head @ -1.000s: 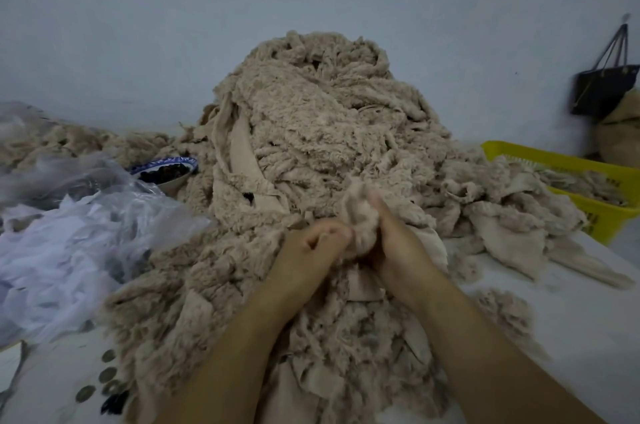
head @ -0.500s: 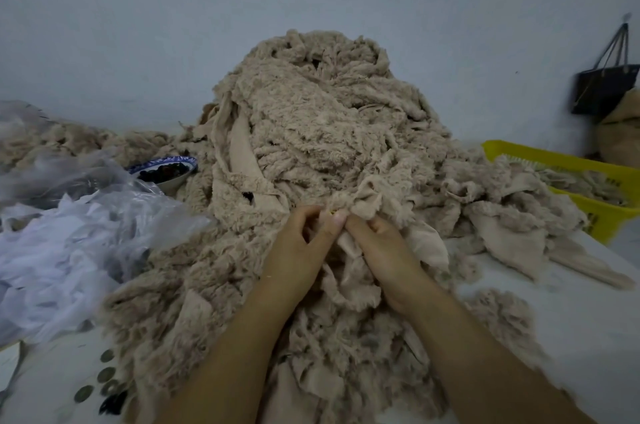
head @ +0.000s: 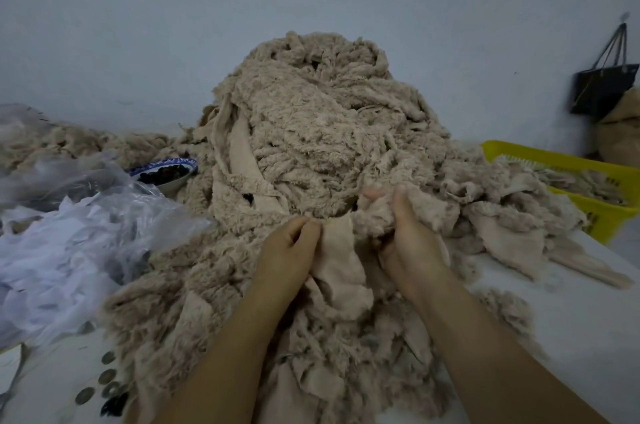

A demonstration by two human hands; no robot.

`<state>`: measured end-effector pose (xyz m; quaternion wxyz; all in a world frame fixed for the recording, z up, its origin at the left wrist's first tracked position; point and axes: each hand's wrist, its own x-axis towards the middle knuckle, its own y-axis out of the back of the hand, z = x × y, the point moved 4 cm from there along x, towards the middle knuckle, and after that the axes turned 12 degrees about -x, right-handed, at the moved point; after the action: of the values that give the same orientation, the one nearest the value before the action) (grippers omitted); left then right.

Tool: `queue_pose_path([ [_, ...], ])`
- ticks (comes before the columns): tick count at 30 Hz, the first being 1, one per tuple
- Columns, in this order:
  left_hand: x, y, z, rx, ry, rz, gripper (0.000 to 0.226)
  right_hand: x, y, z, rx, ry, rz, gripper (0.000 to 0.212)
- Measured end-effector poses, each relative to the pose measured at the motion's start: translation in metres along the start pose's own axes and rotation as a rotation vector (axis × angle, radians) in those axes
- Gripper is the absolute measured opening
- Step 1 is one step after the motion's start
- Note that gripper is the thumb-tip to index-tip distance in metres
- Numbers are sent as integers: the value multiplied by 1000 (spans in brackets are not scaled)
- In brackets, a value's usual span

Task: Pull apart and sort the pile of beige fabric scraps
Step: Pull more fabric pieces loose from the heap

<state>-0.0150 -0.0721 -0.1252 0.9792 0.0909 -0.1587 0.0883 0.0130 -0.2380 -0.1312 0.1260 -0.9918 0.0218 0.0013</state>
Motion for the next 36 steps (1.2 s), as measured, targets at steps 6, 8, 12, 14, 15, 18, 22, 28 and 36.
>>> queue_pose_path([
  [6, -11, -22, 23, 343, -447, -169, 41, -10, -16, 13, -326, 46, -165, 54],
  [8, -14, -32, 22, 420, -459, -210, 29, -11, -18, 10, -289, 59, -206, 54],
  [12, -10, -29, 14, 151, -227, -139, 7, -16, -26, 11, -403, 135, -294, 53],
  [14, -7, -20, 9, -79, -76, -46, 15, -16, -28, 12, -453, 167, -288, 42],
  [15, -5, -16, 7, -139, -37, -10, 20, -14, -28, 12, -460, 191, -269, 26],
  [18, -5, -11, 5, -198, 26, -8, 30, -11, -23, 9, -509, 228, -184, 37],
  [22, -7, -15, 8, -248, 20, -43, 28, -9, -18, 10, -468, 194, -161, 33],
  [28, -7, -17, 7, -167, -15, -83, 27, -8, -20, 9, -453, 171, -134, 25],
  [36, -3, -13, -8, -696, 359, 34, 24, -5, -15, 5, -287, 144, -17, 31],
])
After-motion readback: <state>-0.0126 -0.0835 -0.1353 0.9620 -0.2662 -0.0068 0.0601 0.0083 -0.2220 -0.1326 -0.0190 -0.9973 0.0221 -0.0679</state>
